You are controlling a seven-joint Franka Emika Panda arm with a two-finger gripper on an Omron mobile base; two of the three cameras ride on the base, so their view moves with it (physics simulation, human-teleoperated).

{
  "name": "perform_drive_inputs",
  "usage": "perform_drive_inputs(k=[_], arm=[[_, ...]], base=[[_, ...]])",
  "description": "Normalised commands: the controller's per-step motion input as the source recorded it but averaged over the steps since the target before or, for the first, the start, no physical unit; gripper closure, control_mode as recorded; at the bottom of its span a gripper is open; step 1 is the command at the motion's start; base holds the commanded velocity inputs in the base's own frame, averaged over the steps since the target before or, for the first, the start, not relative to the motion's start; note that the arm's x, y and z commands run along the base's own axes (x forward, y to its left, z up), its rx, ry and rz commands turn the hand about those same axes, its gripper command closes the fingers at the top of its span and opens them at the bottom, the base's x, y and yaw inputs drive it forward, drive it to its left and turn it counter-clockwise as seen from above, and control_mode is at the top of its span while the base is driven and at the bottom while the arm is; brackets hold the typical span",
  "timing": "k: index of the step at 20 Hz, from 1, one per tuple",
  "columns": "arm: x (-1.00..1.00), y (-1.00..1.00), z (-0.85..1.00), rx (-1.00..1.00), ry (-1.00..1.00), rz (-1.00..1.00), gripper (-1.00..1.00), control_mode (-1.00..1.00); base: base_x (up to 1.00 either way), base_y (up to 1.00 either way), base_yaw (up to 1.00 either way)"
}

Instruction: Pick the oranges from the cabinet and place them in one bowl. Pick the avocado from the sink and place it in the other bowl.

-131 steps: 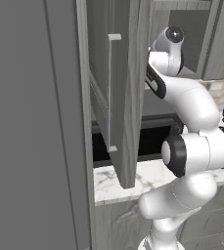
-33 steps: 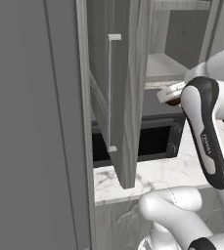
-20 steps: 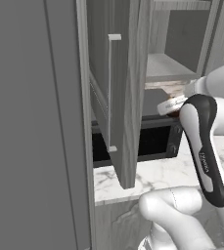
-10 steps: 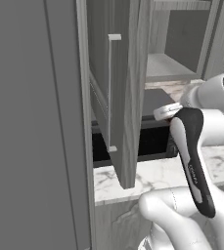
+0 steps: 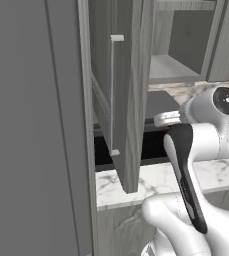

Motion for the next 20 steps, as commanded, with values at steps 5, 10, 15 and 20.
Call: perform_drive_inputs(k=[5, 10, 15, 20], arm=[[-0.08, -0.08, -0.05, 0.04, 0.00, -0.06, 1.00, -1.00], [-0.07, -0.04, -0.04, 0.06, 0.00, -0.03, 1.00, -1.00], [0.00, 0.00, -0.01, 0.04, 0.00, 0.00, 1.00, -1.00], [0.00, 0.00, 0.00, 0.00, 0.00, 0.00, 1.00, -1.00]], base=[[0.00, 0.00, 0.00], [0.00, 0.00, 0.00], [0.00, 0.00, 0.00], [0.00, 0.00, 0.00]])
